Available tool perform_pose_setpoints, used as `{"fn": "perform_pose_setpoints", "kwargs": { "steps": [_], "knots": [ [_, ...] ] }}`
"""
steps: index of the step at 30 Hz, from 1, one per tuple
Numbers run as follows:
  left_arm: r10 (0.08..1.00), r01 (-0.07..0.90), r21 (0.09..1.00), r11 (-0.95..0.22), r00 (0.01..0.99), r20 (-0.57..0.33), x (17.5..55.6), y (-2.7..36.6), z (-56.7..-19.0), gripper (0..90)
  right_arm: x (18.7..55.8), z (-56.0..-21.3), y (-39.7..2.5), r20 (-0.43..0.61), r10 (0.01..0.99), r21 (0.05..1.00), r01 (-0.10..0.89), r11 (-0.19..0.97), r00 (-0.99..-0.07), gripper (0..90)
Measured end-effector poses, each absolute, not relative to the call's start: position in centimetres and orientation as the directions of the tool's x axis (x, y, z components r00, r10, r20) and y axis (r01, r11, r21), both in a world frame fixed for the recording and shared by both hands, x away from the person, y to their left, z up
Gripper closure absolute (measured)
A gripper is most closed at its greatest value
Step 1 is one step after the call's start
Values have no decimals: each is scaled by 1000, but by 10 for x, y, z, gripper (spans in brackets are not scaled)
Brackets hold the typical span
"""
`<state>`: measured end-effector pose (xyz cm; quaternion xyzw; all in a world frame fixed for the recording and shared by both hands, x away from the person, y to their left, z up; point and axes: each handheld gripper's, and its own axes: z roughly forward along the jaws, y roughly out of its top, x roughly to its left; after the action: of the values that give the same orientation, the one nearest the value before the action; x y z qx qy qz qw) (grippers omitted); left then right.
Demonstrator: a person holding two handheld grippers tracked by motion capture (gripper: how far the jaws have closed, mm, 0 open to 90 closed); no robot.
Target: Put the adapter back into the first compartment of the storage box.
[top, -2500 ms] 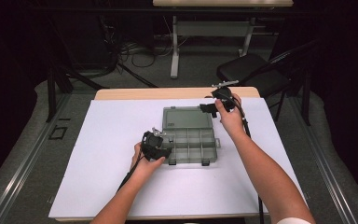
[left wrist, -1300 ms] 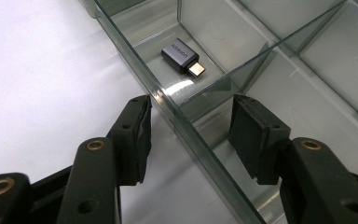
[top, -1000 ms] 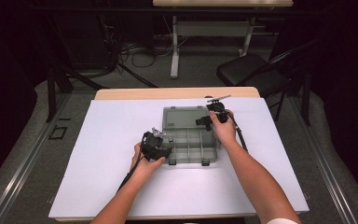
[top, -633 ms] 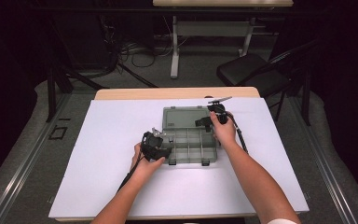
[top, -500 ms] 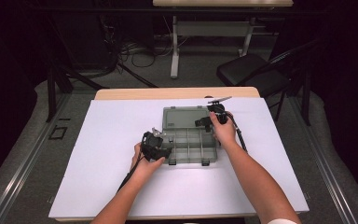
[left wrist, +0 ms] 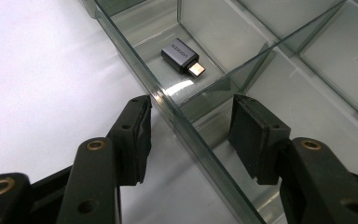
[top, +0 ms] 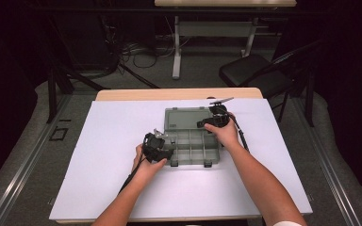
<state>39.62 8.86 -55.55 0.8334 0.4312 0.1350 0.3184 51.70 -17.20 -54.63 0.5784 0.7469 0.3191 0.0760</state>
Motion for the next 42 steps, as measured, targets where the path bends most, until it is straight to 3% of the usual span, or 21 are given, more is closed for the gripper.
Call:
{"fn": "perform_pose_setpoints", "kwargs": {
  "steps": [18,42],
  "knots": [
    [798,635,640,-432,600,-56,397,90,-555,484,516,-541,-176,276,904,600,793,105,-328,222],
    [799,635,640,-431,599,-55,397,89,-555,484,513,-526,-202,332,875,639,766,66,-352,532]
  ]
}}
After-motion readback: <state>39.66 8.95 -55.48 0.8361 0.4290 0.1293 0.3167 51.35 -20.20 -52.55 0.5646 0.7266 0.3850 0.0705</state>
